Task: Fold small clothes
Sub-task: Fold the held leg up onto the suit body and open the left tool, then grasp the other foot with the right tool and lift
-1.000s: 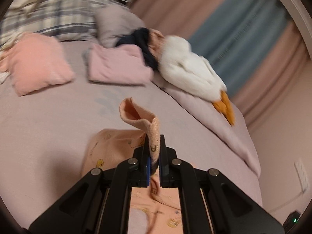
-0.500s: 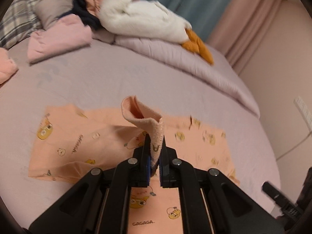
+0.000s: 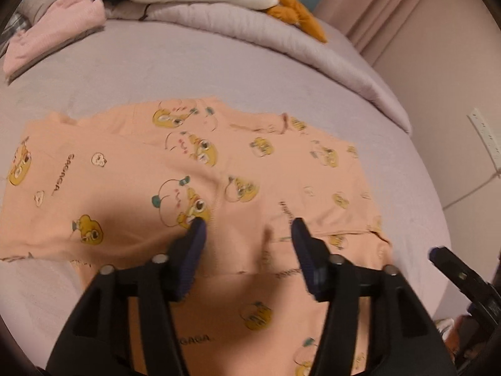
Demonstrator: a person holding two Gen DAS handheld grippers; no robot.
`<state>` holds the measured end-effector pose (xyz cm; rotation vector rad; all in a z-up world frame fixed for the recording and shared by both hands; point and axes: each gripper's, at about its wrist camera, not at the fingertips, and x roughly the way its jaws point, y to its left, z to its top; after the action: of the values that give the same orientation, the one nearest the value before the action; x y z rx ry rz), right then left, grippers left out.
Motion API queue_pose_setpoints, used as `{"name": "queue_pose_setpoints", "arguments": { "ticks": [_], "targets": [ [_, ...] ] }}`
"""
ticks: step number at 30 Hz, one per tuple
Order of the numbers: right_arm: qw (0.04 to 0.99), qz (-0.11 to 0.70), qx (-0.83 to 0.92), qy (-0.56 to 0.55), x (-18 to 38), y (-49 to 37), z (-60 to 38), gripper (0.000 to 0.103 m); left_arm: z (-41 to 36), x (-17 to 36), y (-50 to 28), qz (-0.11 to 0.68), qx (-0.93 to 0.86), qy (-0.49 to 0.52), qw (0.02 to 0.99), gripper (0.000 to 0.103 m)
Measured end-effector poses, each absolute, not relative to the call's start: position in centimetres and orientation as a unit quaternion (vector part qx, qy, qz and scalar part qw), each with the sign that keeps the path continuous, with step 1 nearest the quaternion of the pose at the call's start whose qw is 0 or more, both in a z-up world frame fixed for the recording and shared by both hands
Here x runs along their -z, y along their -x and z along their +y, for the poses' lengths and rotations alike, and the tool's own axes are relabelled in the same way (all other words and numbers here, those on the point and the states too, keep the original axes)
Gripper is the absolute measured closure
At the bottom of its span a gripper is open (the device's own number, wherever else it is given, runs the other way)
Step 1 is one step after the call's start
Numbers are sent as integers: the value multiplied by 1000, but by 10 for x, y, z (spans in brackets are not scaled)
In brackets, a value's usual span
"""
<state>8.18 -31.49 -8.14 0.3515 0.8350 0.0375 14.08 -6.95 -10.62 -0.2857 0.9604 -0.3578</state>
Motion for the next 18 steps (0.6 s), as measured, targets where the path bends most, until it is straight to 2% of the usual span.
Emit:
{"name": "queue_pose_setpoints", "arguments": {
  "ticks": [4, 12, 18],
  "targets": [
    [899, 405, -25, -163, 77, -86, -311, 24, -57, 83, -125, 442, 170, 147, 869, 32],
    [889, 422, -109, -141, 69, -113, -272, 24, 4, 52, -98, 418, 62, 150, 894, 32],
    [854, 469, -178, -138, 95, -151, -216, 24, 48, 58, -80, 414, 4, 165, 895, 32]
  ]
}}
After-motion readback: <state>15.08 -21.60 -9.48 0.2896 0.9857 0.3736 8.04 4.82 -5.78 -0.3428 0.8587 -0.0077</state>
